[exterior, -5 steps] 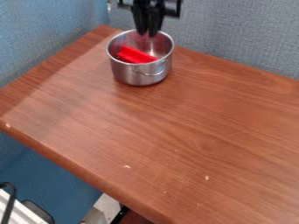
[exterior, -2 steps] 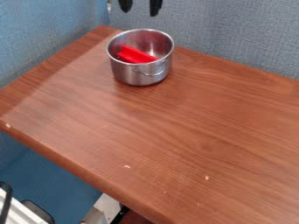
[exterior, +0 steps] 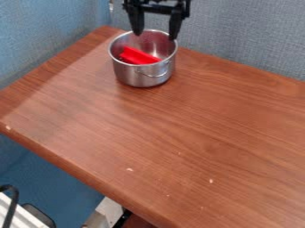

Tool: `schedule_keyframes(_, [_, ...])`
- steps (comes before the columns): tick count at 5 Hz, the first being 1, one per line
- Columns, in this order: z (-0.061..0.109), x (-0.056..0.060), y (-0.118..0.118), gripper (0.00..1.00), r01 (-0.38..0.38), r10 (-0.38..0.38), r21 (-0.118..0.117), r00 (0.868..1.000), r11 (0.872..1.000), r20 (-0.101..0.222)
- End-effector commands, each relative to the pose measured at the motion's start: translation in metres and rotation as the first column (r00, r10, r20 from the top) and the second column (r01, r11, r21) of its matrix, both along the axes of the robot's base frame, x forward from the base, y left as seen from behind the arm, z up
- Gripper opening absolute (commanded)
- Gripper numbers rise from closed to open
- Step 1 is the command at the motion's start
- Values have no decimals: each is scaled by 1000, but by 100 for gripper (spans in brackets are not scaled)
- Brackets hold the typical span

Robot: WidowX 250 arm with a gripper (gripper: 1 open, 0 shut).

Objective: Move the red object from the metal pot to the table

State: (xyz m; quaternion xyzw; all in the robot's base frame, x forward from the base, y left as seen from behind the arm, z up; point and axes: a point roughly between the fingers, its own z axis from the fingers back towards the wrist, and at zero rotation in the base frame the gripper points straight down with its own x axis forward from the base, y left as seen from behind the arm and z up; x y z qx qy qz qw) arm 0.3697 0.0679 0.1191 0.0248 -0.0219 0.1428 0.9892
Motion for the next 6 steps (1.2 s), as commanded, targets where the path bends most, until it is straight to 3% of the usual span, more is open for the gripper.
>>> schedule_keyframes(1, [27,0,-12,100,-13,12,17,996,1000,86])
schedule_keyframes(3, [23,22,2,100,-125,123,27,989,992,88])
schedule_keyframes(5, [10,17,33,100,-55,52,30,995,998,81])
schedule_keyframes(6, [5,24,36,100,-79,76,38,994,996,74])
